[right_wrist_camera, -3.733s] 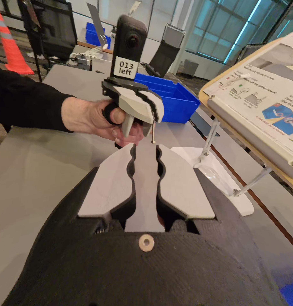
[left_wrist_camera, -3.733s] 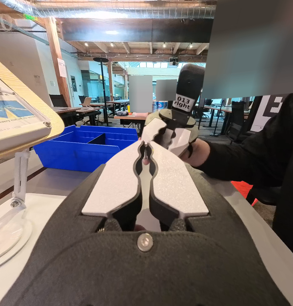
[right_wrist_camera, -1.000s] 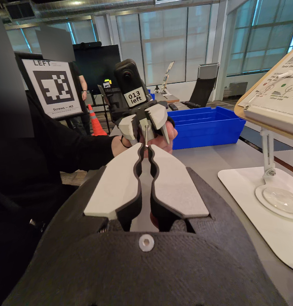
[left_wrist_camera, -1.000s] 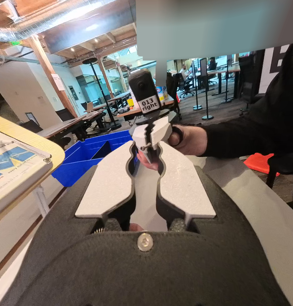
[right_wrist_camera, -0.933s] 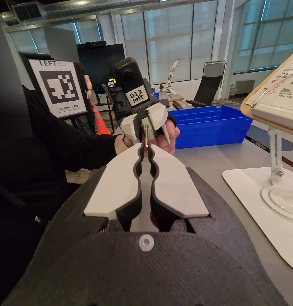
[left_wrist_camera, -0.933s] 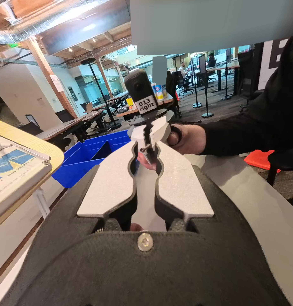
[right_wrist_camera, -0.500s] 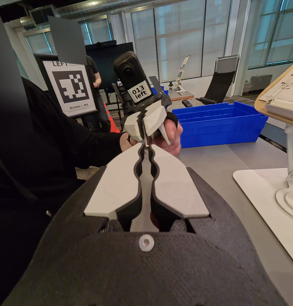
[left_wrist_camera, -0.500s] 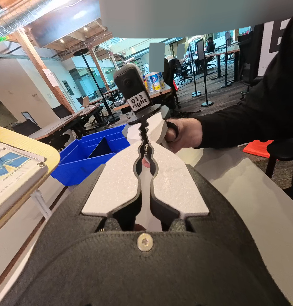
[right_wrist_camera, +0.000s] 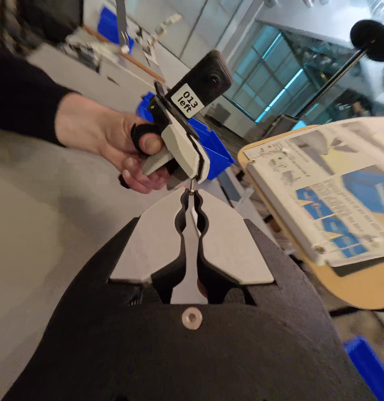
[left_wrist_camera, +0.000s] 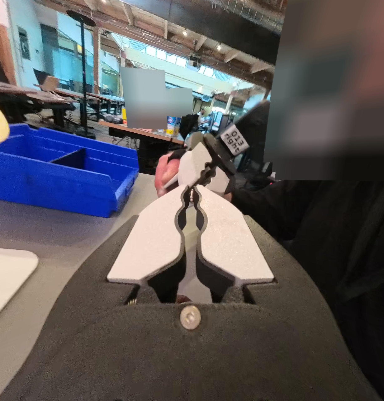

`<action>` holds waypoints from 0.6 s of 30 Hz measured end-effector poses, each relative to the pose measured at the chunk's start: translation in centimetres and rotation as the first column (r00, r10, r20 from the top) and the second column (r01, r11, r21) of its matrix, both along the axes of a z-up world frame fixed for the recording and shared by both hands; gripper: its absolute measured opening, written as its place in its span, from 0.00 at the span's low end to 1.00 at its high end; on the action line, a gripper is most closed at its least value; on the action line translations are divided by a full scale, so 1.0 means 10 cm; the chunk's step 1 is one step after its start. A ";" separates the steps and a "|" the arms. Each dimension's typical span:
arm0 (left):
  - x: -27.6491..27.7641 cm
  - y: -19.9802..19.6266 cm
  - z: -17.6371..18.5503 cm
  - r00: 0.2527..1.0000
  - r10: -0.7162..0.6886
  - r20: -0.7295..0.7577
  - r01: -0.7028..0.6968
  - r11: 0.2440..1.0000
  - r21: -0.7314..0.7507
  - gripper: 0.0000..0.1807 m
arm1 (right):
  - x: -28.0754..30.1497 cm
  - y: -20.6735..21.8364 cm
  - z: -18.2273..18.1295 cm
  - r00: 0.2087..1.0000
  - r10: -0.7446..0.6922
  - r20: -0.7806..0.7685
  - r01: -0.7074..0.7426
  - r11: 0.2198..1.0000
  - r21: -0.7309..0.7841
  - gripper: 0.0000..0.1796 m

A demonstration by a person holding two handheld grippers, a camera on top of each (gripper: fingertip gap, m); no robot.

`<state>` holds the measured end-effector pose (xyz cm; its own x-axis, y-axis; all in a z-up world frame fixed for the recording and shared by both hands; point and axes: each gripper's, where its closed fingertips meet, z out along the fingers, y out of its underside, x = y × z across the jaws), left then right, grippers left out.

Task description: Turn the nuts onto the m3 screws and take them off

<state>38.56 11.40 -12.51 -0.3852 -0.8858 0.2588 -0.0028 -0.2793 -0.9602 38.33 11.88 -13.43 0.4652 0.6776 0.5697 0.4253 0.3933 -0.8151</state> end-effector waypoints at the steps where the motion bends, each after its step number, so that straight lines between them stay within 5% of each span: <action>1: 0.01 0.02 -0.02 1.000 -0.009 0.002 0.009 0.999 -0.050 0.01 | 0.01 0.02 -0.02 0.998 -0.039 0.048 0.037 0.998 0.043 0.03; 5: 0.02 0.09 -0.09 0.999 -0.053 0.000 0.052 0.975 -0.217 0.01 | 0.03 0.08 -0.09 0.979 -0.131 0.155 0.108 0.984 0.145 0.03; 9: 0.03 0.09 -0.10 0.998 -0.056 0.007 0.056 0.974 -0.222 0.02 | 0.04 0.09 -0.10 0.987 -0.106 0.121 0.096 0.991 0.090 0.03; 18: -0.05 0.05 -0.06 0.998 0.057 0.033 -0.061 0.988 0.139 0.12 | 0.08 0.07 -0.07 0.989 0.048 -0.138 -0.076 0.977 -0.201 0.03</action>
